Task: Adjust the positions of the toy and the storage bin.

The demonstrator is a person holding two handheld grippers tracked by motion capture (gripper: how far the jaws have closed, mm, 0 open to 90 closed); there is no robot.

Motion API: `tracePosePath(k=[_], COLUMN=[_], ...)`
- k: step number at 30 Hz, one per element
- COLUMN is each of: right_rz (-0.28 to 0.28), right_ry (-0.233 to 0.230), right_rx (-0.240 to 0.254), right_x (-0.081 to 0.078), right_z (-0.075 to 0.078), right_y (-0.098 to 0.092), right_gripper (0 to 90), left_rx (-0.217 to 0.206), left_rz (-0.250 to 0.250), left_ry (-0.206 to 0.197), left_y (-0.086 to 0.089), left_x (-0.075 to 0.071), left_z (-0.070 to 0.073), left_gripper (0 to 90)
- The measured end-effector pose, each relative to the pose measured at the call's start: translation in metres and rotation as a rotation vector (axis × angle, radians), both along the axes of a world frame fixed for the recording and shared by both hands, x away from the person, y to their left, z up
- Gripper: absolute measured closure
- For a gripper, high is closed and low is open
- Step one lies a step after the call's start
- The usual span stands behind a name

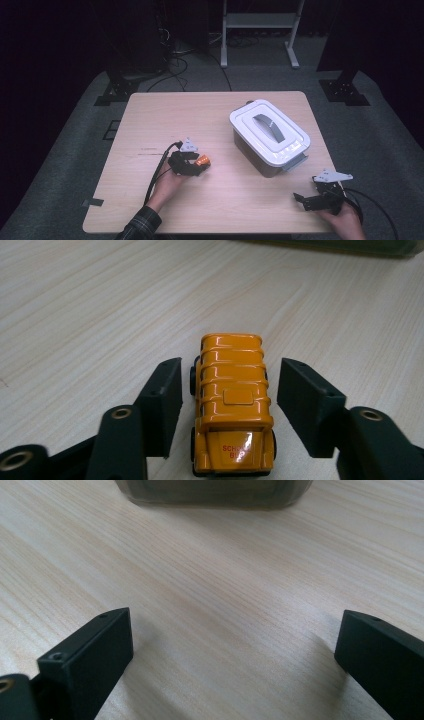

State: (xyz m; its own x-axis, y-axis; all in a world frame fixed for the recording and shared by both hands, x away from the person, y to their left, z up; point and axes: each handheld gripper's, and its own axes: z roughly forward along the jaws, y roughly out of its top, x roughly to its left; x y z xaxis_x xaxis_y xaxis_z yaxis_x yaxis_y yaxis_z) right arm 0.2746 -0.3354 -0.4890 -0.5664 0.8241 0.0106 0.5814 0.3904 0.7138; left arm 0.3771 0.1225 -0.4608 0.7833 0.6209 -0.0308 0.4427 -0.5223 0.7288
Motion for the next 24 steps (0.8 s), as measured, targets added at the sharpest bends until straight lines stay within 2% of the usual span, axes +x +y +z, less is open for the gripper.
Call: tracePosePath(k=[7, 17, 24], right_rz=[0.0, 0.0, 0.0], right_ry=[0.0, 0.0, 0.0], right_rx=[0.0, 0.0, 0.0], right_x=[0.0, 0.0, 0.0], right_z=[0.0, 0.0, 0.0], right_y=[0.0, 0.0, 0.0], right_gripper=[1.1, 1.1, 1.1], left_rx=[0.0, 0.005, -0.009], left_rz=[0.0, 0.009, 0.012], left_ry=[0.007, 0.012, 0.007], left_y=[0.0003, 0.0007, 0.0029], left_x=[-0.0009, -0.0013, -0.0022], left_z=[0.0013, 0.0029, 0.0068], left_gripper=[57.5, 58.5, 58.5])
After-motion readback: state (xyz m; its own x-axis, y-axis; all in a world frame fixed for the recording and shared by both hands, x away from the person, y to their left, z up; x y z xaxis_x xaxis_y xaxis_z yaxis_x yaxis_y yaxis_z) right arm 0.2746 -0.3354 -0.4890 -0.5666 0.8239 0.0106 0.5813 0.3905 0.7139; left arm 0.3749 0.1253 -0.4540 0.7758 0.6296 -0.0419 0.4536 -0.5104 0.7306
